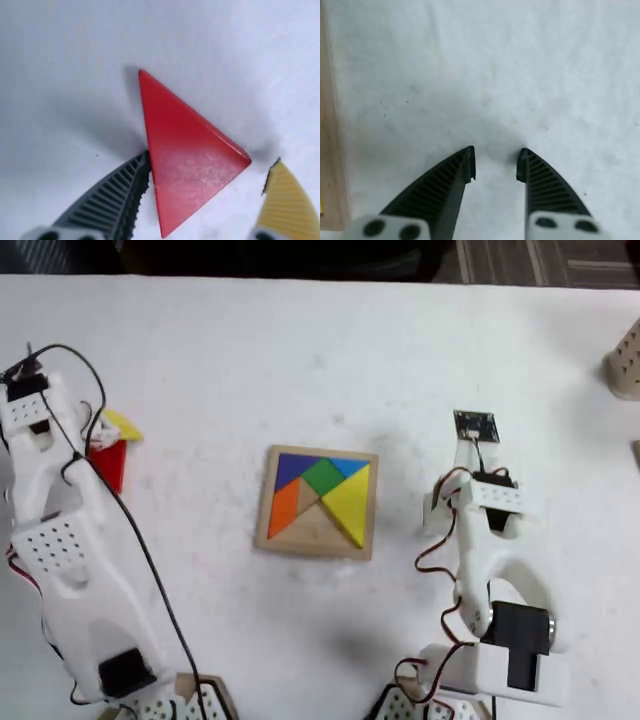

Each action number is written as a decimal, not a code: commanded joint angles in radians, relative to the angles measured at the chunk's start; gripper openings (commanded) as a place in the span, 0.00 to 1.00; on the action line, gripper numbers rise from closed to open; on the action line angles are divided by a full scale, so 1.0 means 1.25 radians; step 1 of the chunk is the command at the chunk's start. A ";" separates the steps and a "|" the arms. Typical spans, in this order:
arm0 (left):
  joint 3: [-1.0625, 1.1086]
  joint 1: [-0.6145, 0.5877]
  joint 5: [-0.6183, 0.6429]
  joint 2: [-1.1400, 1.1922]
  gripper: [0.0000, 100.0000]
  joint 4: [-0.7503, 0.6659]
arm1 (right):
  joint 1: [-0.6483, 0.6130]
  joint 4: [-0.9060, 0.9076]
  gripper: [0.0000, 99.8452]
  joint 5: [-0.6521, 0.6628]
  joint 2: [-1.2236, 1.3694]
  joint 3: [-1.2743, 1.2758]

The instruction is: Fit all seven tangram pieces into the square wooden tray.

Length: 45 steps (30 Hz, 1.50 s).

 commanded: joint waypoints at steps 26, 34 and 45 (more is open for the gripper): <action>-0.160 -0.029 -0.009 -0.033 0.17 0.172 | -0.017 0.003 0.14 0.012 0.004 -0.023; -0.338 -0.053 0.012 -0.018 0.17 0.199 | -0.017 0.003 0.14 0.012 0.004 -0.023; -0.512 -0.089 0.200 0.128 0.17 0.125 | -0.017 0.008 0.14 0.012 0.004 -0.022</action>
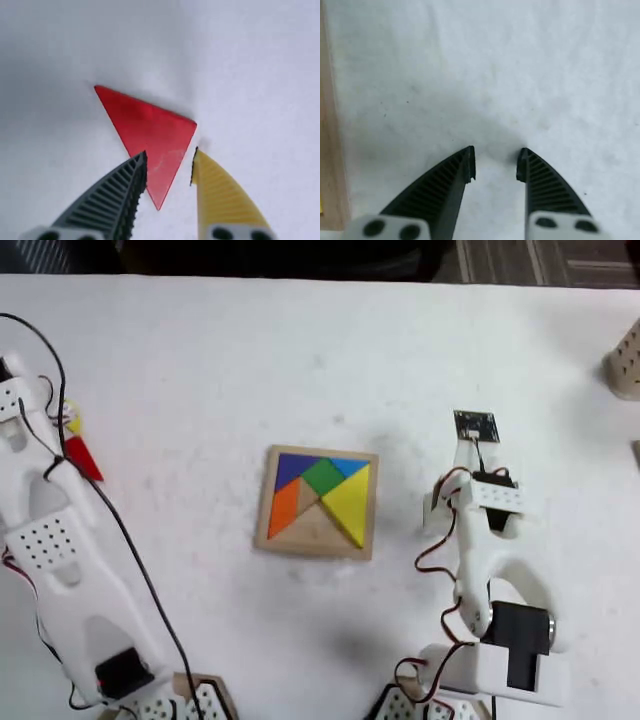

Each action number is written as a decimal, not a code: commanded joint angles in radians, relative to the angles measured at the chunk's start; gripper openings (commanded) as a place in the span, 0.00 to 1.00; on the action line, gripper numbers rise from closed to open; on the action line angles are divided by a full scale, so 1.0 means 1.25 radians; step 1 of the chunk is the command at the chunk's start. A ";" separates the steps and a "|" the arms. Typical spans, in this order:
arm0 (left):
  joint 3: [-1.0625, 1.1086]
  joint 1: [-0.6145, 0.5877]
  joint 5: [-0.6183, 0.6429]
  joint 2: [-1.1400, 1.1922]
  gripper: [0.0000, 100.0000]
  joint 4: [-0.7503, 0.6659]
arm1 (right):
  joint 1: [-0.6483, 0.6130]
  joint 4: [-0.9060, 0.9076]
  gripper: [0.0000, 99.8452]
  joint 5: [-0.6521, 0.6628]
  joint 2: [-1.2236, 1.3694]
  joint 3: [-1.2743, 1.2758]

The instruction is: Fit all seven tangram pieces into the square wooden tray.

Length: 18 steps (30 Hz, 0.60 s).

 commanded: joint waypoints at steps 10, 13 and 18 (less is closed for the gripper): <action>-0.153 -0.017 0.131 0.158 0.17 -0.082 | -0.017 0.010 0.14 0.012 0.004 -0.023; -0.160 -0.004 0.130 0.176 0.16 -0.017 | -0.017 0.010 0.14 0.012 0.004 -0.023; -0.160 0.037 -0.011 0.177 0.04 0.087 | -0.024 0.010 0.14 0.014 0.004 -0.023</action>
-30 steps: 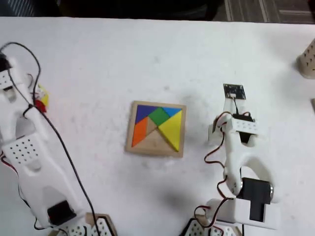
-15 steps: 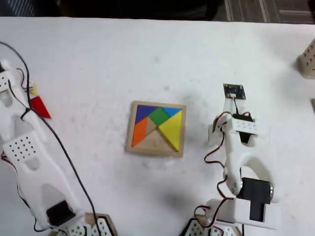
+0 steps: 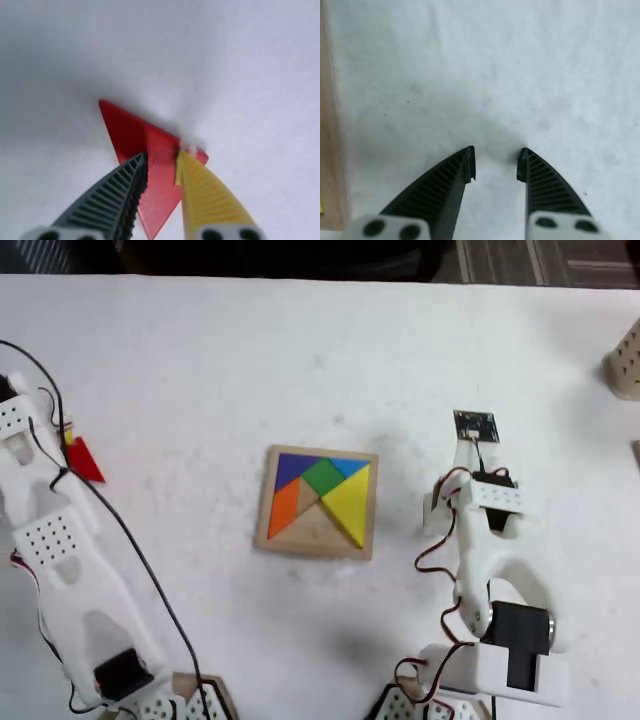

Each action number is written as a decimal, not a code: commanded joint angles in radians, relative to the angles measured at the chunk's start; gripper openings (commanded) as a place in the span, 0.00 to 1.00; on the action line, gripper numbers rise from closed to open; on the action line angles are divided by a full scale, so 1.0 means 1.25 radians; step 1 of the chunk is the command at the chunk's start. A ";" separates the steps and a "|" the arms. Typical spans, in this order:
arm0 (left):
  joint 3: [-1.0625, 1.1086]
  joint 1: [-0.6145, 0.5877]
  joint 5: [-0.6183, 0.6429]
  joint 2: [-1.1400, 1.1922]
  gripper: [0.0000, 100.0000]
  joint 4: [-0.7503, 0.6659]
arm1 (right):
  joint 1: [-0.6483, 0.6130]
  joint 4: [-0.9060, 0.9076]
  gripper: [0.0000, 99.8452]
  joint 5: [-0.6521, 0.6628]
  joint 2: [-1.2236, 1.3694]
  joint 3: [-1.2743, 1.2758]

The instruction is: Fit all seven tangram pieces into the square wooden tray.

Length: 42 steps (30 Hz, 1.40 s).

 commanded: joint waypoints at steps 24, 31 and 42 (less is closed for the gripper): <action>0.480 0.020 -0.072 -0.450 0.03 -0.099 | -0.024 0.009 0.14 0.055 0.003 -0.025; 0.546 0.021 0.034 -0.355 0.03 -0.207 | -0.024 0.010 0.14 0.056 0.003 -0.023; 0.533 0.067 -0.025 -0.263 0.02 -0.163 | -0.024 0.010 0.14 0.058 0.002 -0.023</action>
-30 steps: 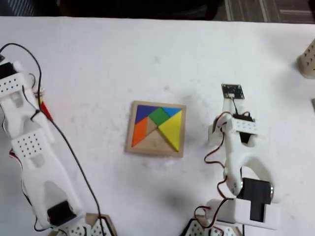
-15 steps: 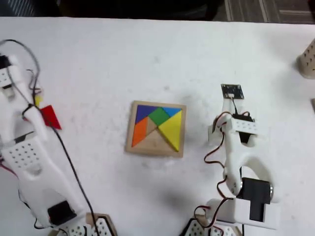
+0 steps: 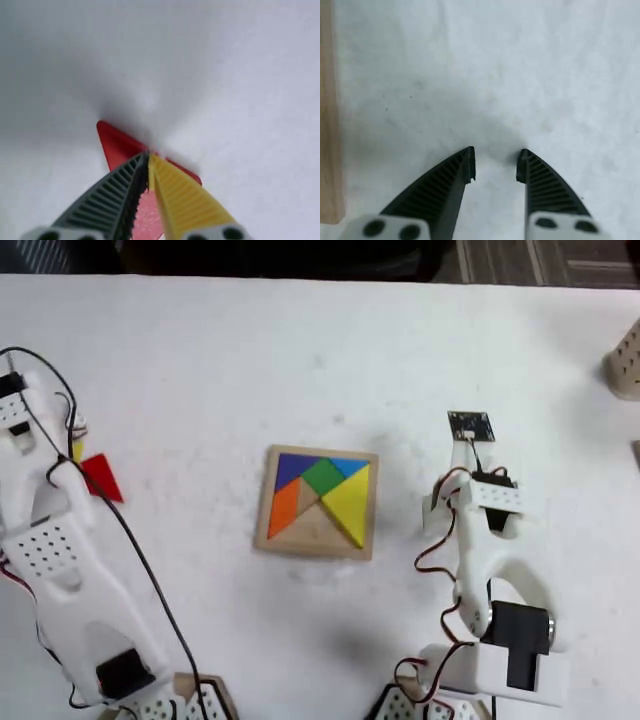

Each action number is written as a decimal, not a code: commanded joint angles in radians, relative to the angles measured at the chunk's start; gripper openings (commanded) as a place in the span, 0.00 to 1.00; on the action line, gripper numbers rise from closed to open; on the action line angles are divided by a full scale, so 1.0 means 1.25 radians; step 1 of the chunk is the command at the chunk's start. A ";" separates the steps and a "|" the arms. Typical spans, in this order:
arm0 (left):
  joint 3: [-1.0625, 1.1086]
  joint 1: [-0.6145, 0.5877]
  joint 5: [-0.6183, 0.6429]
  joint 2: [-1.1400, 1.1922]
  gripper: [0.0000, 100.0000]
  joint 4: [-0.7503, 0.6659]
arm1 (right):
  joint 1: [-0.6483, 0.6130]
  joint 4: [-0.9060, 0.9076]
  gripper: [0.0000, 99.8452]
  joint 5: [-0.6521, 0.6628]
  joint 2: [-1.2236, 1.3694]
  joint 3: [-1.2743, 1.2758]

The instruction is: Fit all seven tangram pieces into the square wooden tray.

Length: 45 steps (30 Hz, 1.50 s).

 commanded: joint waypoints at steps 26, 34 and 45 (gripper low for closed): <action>-0.002 0.080 -0.122 0.014 0.02 0.086 | -0.023 0.010 0.14 0.014 0.003 -0.023; -0.002 0.129 -0.133 0.013 0.02 0.119 | -0.024 0.010 0.14 0.014 0.003 -0.023; 0.454 0.155 -0.168 -0.293 0.02 -0.142 | -0.030 0.010 0.14 0.014 0.003 -0.023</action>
